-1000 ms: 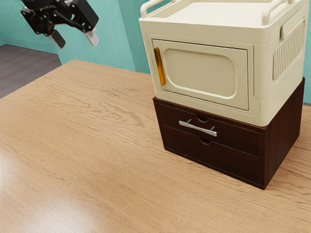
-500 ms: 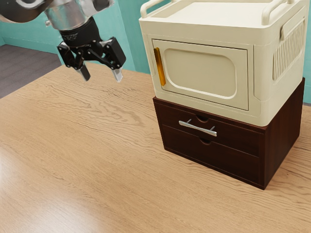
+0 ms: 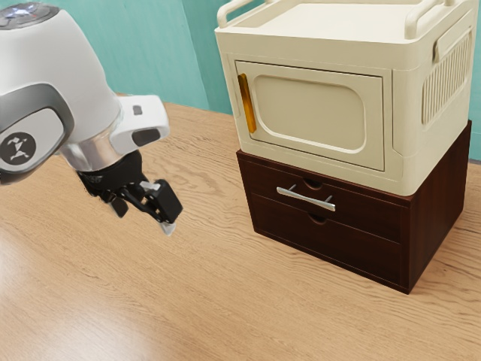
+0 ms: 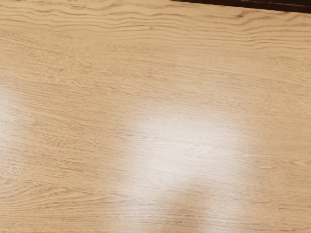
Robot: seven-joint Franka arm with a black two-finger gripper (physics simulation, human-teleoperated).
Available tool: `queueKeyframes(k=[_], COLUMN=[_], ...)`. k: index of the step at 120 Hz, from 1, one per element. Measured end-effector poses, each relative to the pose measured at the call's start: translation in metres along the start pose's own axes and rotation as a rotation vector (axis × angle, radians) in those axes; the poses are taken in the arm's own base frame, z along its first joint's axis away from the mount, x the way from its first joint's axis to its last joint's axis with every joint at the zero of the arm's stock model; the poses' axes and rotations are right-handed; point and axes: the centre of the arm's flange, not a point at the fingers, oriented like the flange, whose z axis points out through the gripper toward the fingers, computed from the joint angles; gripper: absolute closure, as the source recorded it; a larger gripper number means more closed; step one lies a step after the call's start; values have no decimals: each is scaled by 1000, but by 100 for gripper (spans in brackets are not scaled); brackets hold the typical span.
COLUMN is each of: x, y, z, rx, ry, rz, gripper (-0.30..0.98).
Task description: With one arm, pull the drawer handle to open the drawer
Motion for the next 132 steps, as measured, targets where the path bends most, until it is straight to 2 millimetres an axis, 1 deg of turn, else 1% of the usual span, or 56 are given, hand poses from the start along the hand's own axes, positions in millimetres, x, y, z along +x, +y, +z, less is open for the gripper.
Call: queueKeyframes(k=[10,18,28,35,40,52,64,72,84,96,102,115,132], x=[2,3,-4,-9,-15,-26,-30,-31,-20,-4,3,19,33], y=[7,19,29,37,42,47,55,67,84,97,100,111,118], z=[-1,-2,3,6,5,-2,-4,0,14,26,28,41,52], rx=[-3,-12,-12,-15,-21,-30,-72,-85,-81,-65,-57,-75,-70], ry=[50,82,62,50,50,72,98,108,126,182,220,285,349], rz=[126,241,386,522,625,841,1052,1181,1329,1414,1432,1448,1468], gripper=[0,0,0,0,0,0,0,0,0,0,0,0,0])
